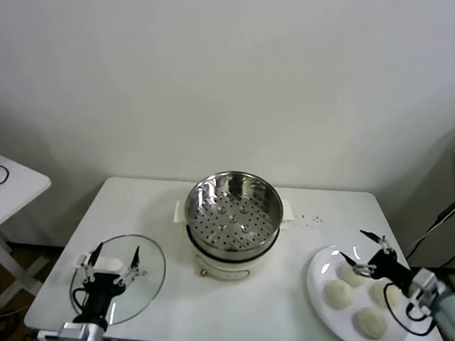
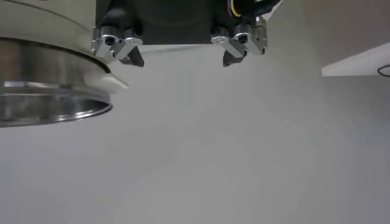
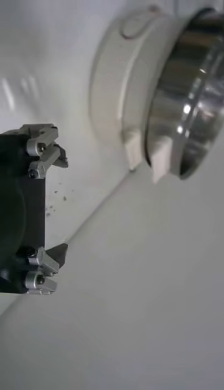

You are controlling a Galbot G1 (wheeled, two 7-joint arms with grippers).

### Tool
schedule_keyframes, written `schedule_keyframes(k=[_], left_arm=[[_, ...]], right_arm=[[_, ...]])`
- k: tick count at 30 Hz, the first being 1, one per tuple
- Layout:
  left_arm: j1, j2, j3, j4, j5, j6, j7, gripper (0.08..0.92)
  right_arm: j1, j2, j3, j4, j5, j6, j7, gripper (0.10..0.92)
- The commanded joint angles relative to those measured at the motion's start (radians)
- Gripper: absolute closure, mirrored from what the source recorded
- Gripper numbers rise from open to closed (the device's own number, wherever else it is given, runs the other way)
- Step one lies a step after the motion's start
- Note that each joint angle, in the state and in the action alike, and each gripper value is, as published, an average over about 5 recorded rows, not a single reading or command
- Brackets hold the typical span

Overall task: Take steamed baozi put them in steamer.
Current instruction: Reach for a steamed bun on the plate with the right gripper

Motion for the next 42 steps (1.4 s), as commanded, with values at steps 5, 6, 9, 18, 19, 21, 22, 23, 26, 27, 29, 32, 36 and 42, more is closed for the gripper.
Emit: schedule_keyframes(k=[5,6,9,18,19,21,22,23,26,27,29,32,36,42], left_arm=[[0.005,0.009,0.002,-0.008,-0.05,-0.002,0.004,0.177],[0.002,0.011,0.001,-0.005,-0.049,-0.002,0.004,0.177],[-0.005,0.014,-0.004,0.001,-0.049,0.0,0.004,0.177],[-0.014,0.022,-0.025,0.02,-0.05,0.002,0.001,0.177],[-0.014,0.02,-0.027,0.019,-0.05,0.003,0.001,0.177],[-0.017,0.018,-0.029,0.018,-0.049,0.006,0.001,0.177],[-0.018,0.017,-0.03,0.017,-0.049,0.007,0.001,0.177],[-0.019,0.017,-0.03,0.017,-0.049,0.009,0.001,0.177],[-0.025,0.017,-0.031,0.016,-0.048,0.013,0.001,0.177],[-0.028,0.017,-0.031,0.016,-0.047,0.015,0.001,0.177],[-0.031,0.017,-0.032,0.015,-0.047,0.017,0.001,0.177],[-0.033,0.017,-0.033,0.016,-0.047,0.02,0.001,0.177],[-0.033,0.018,-0.035,0.019,-0.048,0.02,0.0,0.177],[-0.036,0.019,-0.037,0.027,-0.05,0.02,0.0,0.177]], right_arm=[[0.678,-0.266,-0.592,-0.154,-0.15,-0.044,-0.592,0.203],[0.716,-0.257,-0.631,-0.16,-0.176,-0.035,-0.616,0.203],[0.872,-0.205,-0.787,-0.21,-0.281,0.014,-0.668,0.203],[1.256,0.012,-1.221,-0.377,-0.351,0.04,-0.675,0.203],[1.256,0.027,-1.237,-0.377,-0.348,0.032,-0.671,0.203],[1.248,0.054,-1.259,-0.377,-0.347,0.017,-0.662,0.203],[1.241,0.068,-1.267,-0.38,-0.349,0.01,-0.656,0.203],[1.234,0.08,-1.272,-0.384,-0.351,0.004,-0.65,0.203],[1.205,0.112,-1.281,-0.398,-0.368,-0.01,-0.635,0.203],[1.195,0.122,-1.279,-0.403,-0.376,-0.011,-0.629,0.203],[1.177,0.141,-1.274,-0.416,-0.392,-0.012,-0.613,0.203],[1.157,0.167,-1.265,-0.433,-0.412,-0.01,-0.586,0.203],[1.131,0.188,-1.244,-0.448,-0.433,-0.007,-0.565,0.203],[1.107,0.197,-1.232,-0.448,-0.457,-0.002,-0.548,0.203]])
